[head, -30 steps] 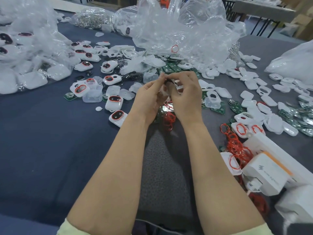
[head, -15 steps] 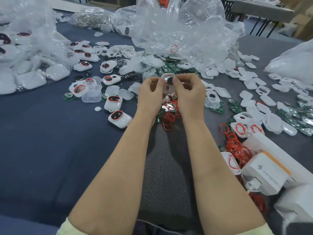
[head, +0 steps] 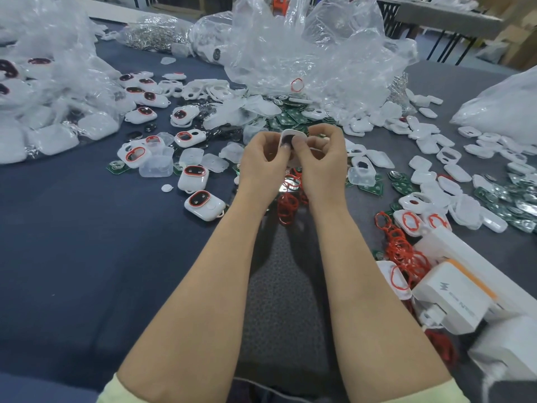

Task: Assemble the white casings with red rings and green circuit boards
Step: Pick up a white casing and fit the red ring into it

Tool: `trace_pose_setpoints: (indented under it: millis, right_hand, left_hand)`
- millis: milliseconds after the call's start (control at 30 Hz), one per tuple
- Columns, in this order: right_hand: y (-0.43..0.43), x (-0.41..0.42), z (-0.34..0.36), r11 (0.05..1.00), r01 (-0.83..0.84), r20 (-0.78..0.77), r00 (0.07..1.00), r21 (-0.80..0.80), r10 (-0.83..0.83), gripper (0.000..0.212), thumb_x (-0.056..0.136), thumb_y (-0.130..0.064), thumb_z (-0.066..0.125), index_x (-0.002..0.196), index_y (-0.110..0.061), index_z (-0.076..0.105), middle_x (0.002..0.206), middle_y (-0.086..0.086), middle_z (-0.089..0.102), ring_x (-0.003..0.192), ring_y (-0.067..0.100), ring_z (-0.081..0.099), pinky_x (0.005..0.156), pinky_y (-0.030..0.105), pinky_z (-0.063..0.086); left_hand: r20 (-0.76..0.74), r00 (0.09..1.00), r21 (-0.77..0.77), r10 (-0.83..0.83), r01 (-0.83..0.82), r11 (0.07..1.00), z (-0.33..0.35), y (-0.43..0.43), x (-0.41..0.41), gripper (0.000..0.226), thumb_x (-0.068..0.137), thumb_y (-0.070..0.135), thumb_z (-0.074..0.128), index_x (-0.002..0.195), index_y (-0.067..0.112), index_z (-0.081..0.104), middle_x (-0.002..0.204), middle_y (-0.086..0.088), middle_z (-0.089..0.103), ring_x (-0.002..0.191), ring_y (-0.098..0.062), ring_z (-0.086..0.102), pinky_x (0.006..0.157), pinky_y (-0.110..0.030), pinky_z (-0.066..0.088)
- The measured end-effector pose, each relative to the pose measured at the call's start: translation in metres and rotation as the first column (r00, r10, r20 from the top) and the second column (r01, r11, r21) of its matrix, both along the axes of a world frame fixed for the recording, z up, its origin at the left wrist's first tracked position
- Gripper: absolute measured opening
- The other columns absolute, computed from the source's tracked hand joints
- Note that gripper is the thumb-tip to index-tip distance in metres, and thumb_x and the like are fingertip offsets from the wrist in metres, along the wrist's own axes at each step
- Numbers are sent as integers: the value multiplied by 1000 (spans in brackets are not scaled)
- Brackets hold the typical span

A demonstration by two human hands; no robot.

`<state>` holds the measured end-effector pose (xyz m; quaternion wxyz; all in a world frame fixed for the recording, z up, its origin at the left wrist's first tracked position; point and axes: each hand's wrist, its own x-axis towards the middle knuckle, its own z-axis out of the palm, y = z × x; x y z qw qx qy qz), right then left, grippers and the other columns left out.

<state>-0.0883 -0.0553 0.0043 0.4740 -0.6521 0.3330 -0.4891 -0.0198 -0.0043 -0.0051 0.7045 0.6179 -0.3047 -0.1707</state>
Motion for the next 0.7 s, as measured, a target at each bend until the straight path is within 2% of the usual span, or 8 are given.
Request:
trace_pose_setpoints:
  millis: [167,233,300,367,467,533,633,700]
  right_hand:
    - [-3,-1,1,996,-78,-29,996,41,79,6,89,-10,63,95,-11,62,91,5,67,85,17,64,84,36,54]
    - [-2,-2,2,994,-100,-1,995,52,100,5,89,-8,62,89,-13,61,87,3,66,81,14,62,79,33,54]
    - [-2,-3,2,990,-121,24,993,71,120,13,88,-6,62,82,-17,59,82,1,64,77,12,60,73,29,53]
    - [-2,-2,2,990,-123,9,992,74,122,17,88,-4,62,80,-19,59,81,1,64,77,13,60,75,31,53]
    - [2,2,0,998,-55,-71,996,7,55,10,87,-6,63,84,-15,60,81,-1,63,78,16,61,81,37,53]
    - [7,5,-2,994,22,-145,989,-108,-38,9,88,-9,64,95,-13,62,90,0,60,87,22,61,85,36,50]
    - [14,9,-2,968,37,-155,985,-249,-78,16,89,-12,63,104,-7,67,101,5,62,94,21,61,85,24,48]
    - [15,11,0,976,-47,-153,988,-210,14,15,91,-14,61,100,-6,70,97,7,68,88,15,64,78,17,49]
  left_hand:
    - [-27,1000,10,-7,7,1000,-1,0,0,16,91,11,59,84,25,55,86,-4,66,79,-16,63,77,-34,53]
    - [-68,997,-10,-24,24,1000,0,2,0,12,91,13,60,83,21,56,83,-9,66,76,-21,62,77,-42,52]
    - [-66,998,-1,-17,17,1000,0,3,0,12,92,13,60,82,18,55,80,-11,66,74,-23,62,78,-44,53]
    - [25,999,52,29,-31,998,0,3,1,12,93,13,59,82,16,55,80,-10,67,75,-24,63,78,-40,52]
    - [231,963,122,142,-173,977,0,4,-1,9,92,14,59,84,13,56,76,-1,65,69,-14,59,70,-22,45]
    - [274,933,112,234,-273,956,0,6,-3,9,93,15,59,85,9,59,72,5,60,69,-14,57,68,-22,42]
    - [296,892,50,342,-372,927,0,10,-1,11,94,16,57,89,6,61,75,6,61,74,-18,61,70,-27,43]
    - [334,887,13,318,-342,940,1,10,-2,11,94,14,57,96,7,64,84,2,67,81,-18,63,73,-25,47]
